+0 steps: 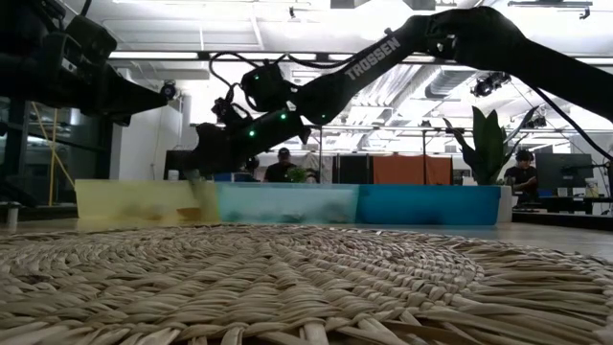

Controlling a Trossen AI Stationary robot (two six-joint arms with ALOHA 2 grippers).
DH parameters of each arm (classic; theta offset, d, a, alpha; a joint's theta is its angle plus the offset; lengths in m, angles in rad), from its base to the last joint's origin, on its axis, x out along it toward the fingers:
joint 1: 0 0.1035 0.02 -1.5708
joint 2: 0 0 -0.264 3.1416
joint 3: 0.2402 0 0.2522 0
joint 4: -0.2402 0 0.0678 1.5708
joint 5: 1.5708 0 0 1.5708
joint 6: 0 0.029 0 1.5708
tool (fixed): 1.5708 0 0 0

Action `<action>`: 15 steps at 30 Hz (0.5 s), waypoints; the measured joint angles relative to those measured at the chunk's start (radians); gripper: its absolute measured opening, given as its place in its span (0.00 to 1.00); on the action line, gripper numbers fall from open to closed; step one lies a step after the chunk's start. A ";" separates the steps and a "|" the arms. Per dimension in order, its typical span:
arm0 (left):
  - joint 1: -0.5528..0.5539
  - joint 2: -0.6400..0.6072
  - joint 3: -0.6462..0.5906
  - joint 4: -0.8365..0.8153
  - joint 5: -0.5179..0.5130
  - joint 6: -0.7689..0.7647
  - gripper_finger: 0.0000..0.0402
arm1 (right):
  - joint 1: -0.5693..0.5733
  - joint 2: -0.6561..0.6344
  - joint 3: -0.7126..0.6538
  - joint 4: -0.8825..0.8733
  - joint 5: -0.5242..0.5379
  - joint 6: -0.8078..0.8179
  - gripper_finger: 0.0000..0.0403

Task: Pick and place Granola Bars by type
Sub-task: Put the red granola bar into the yellow bin, then return to Home Position

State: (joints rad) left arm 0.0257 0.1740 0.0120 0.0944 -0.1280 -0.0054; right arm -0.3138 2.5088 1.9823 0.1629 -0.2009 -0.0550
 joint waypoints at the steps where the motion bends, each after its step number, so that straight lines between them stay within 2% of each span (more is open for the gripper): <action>1: 0.000 0.000 0.000 0.000 0.000 0.000 0.00 | 0.003 0.000 0.000 -0.011 0.020 -0.025 0.78; 6: 0.000 0.000 0.000 0.000 0.000 0.000 0.00 | 0.010 0.000 0.000 -0.046 0.093 -0.125 0.78; 15: 0.000 0.000 0.000 0.000 0.000 0.000 0.00 | -0.001 -0.004 0.000 -0.051 0.119 -0.084 0.78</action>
State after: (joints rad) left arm 0.0257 0.1741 0.0120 0.0944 -0.1280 -0.0054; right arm -0.3144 2.5047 1.9823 0.1123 -0.0820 -0.1386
